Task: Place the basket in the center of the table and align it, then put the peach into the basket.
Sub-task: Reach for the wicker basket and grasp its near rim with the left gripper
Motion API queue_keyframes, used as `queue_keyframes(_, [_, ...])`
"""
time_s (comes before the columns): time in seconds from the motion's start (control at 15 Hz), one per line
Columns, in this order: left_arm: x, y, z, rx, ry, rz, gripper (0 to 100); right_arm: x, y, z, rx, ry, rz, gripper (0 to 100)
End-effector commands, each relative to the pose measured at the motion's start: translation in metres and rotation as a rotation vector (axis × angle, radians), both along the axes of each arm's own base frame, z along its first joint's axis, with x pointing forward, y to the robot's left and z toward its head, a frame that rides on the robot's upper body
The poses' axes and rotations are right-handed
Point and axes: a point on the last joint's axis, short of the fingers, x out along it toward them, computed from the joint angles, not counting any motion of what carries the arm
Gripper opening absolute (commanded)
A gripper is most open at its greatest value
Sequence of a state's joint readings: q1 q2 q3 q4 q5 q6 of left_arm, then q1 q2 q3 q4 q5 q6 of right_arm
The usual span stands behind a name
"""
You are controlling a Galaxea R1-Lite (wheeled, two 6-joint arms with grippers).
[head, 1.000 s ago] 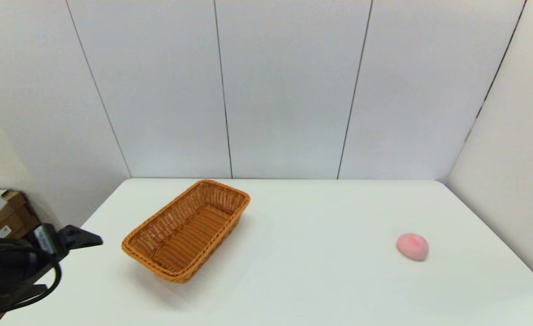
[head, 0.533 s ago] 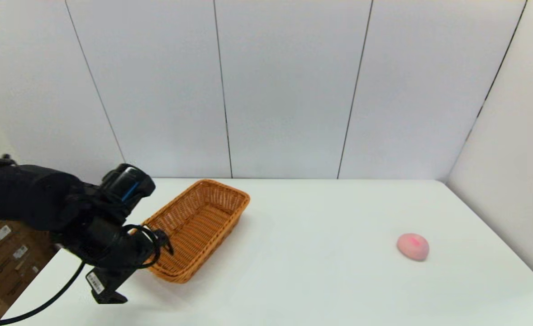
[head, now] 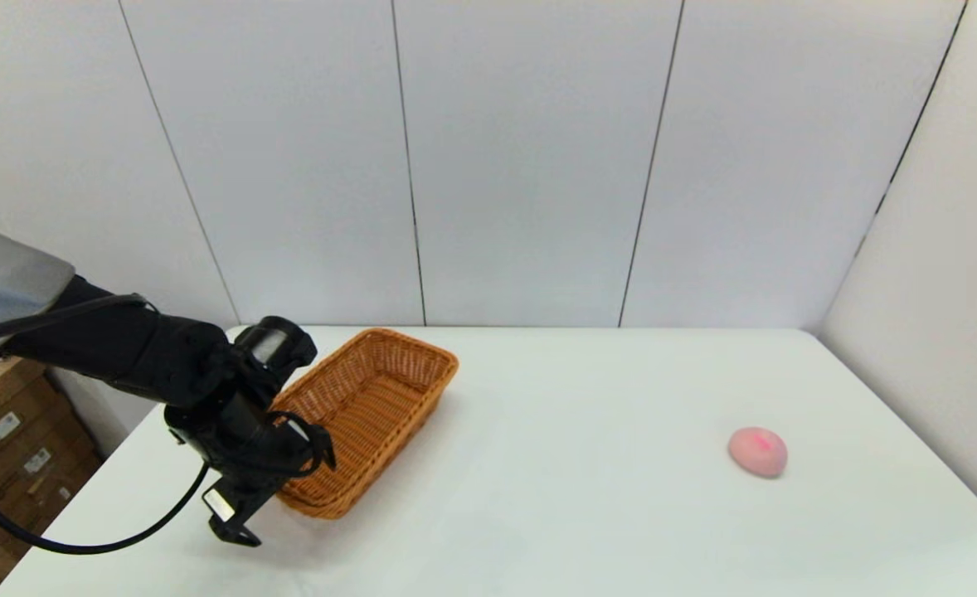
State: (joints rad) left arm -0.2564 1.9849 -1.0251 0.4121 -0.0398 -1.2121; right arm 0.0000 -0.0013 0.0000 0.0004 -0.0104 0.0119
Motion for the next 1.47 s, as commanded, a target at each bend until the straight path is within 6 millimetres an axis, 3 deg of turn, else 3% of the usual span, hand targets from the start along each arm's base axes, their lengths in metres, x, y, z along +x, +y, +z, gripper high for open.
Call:
queue_keyframes(0.07, [0.012,0.008,-0.018,-0.001,0.01,0.027,100,0.0,0.0,0.0,0.0,-0.001,0.0,100])
queue_keyframes(0.47, [0.019,0.016,-0.026,-0.004,-0.01,0.048,100,0.0,0.0,0.0,0.0,-0.001,0.0,100])
queue_keyframes(0.53, [0.02,0.015,-0.026,-0.004,-0.014,0.035,0,0.0,0.0,0.0,0.0,-0.001,0.0,100])
queue_keyframes(1.27, [0.019,0.016,-0.023,-0.01,-0.022,0.027,0,0.0,0.0,0.0,0.002,-0.001,0.0,100])
queue_keyframes(1.47, [0.01,0.016,0.016,-0.06,-0.179,-0.01,0,0.0,0.0,0.0,0.0,-0.001,0.0,100])
